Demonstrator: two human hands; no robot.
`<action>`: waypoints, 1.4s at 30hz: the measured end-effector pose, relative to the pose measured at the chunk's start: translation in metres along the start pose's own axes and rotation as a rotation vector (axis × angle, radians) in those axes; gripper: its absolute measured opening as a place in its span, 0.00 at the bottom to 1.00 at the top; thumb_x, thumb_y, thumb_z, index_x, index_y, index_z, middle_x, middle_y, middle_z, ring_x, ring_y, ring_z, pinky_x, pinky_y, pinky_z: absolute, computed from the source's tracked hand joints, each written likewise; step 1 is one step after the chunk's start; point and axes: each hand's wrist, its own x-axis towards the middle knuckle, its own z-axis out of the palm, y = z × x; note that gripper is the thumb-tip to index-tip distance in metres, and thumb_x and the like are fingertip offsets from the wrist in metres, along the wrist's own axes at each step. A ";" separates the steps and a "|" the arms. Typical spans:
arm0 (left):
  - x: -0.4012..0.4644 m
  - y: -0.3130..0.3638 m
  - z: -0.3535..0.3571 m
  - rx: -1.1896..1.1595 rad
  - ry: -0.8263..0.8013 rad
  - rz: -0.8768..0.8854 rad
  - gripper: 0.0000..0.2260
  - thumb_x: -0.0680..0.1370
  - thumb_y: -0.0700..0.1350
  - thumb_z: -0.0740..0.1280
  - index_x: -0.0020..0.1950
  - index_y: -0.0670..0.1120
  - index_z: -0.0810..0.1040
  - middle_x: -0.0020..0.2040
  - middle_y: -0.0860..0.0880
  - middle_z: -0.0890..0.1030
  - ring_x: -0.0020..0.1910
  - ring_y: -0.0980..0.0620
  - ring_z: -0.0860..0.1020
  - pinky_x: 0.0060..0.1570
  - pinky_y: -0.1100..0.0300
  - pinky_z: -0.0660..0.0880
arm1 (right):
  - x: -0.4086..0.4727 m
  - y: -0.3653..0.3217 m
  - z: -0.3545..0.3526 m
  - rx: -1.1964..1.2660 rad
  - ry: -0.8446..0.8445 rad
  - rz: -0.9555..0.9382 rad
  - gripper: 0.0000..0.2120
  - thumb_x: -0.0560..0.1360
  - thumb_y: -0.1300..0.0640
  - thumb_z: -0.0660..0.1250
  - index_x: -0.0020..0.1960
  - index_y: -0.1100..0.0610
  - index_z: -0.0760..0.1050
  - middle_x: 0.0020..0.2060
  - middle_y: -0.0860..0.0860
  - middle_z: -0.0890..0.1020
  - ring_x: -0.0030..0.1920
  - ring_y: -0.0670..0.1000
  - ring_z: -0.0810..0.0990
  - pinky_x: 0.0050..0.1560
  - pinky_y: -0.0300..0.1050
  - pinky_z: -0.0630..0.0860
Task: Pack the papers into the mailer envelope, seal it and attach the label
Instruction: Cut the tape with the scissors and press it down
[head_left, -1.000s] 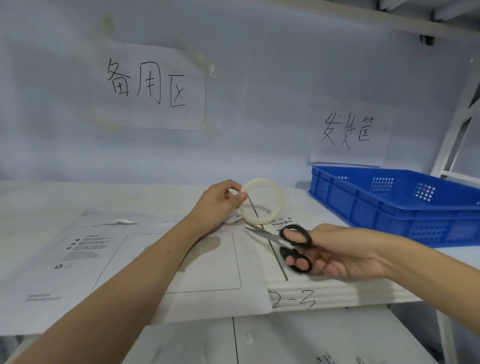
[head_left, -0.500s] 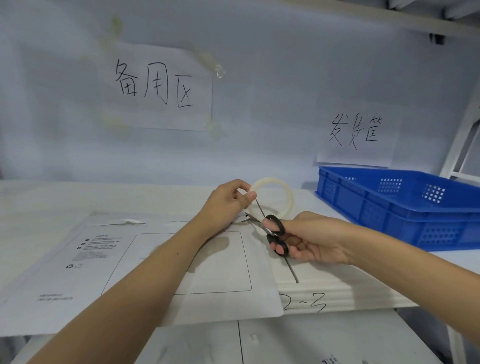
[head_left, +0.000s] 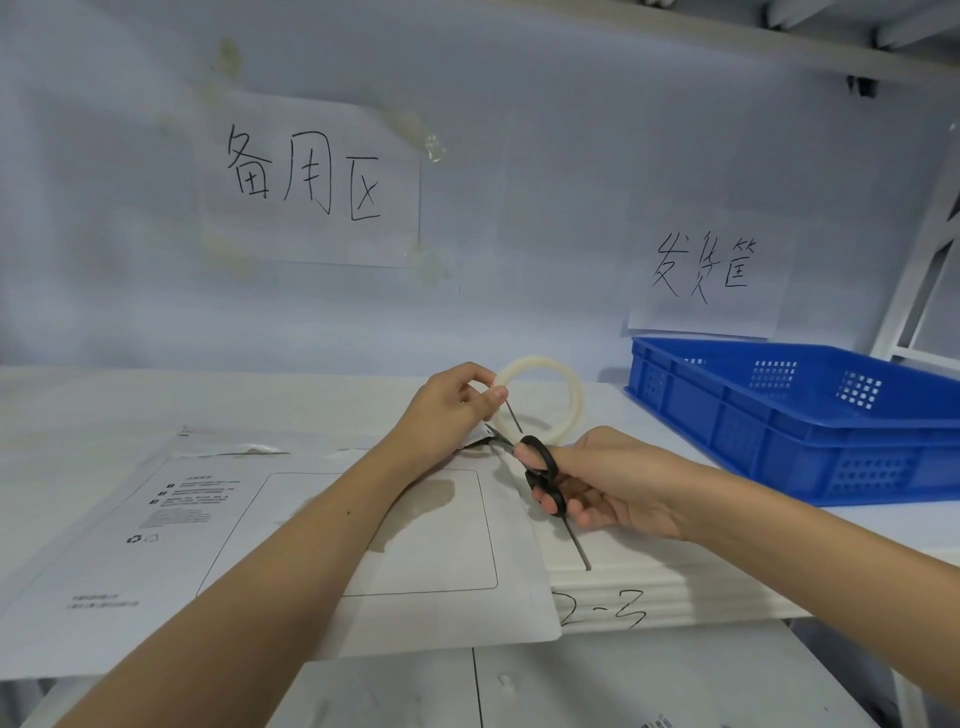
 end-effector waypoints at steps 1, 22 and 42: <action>0.000 0.000 0.000 -0.003 -0.001 -0.001 0.07 0.78 0.51 0.67 0.49 0.48 0.79 0.34 0.49 0.78 0.23 0.59 0.68 0.31 0.60 0.65 | 0.000 0.000 0.000 -0.002 0.001 -0.007 0.16 0.73 0.45 0.72 0.40 0.59 0.78 0.29 0.52 0.78 0.24 0.44 0.71 0.25 0.33 0.73; -0.001 -0.003 0.001 -0.044 -0.021 -0.042 0.08 0.79 0.50 0.67 0.50 0.46 0.79 0.35 0.49 0.80 0.24 0.53 0.65 0.27 0.62 0.63 | 0.002 0.009 0.003 -0.034 0.040 -0.053 0.16 0.75 0.46 0.70 0.36 0.58 0.77 0.28 0.52 0.78 0.22 0.45 0.68 0.23 0.34 0.71; -0.003 0.001 0.001 -0.217 -0.028 -0.117 0.10 0.80 0.48 0.66 0.50 0.40 0.78 0.35 0.49 0.78 0.25 0.51 0.67 0.24 0.61 0.65 | 0.002 0.007 0.003 -0.007 0.027 -0.058 0.17 0.74 0.45 0.70 0.37 0.59 0.77 0.30 0.55 0.77 0.24 0.46 0.68 0.22 0.33 0.69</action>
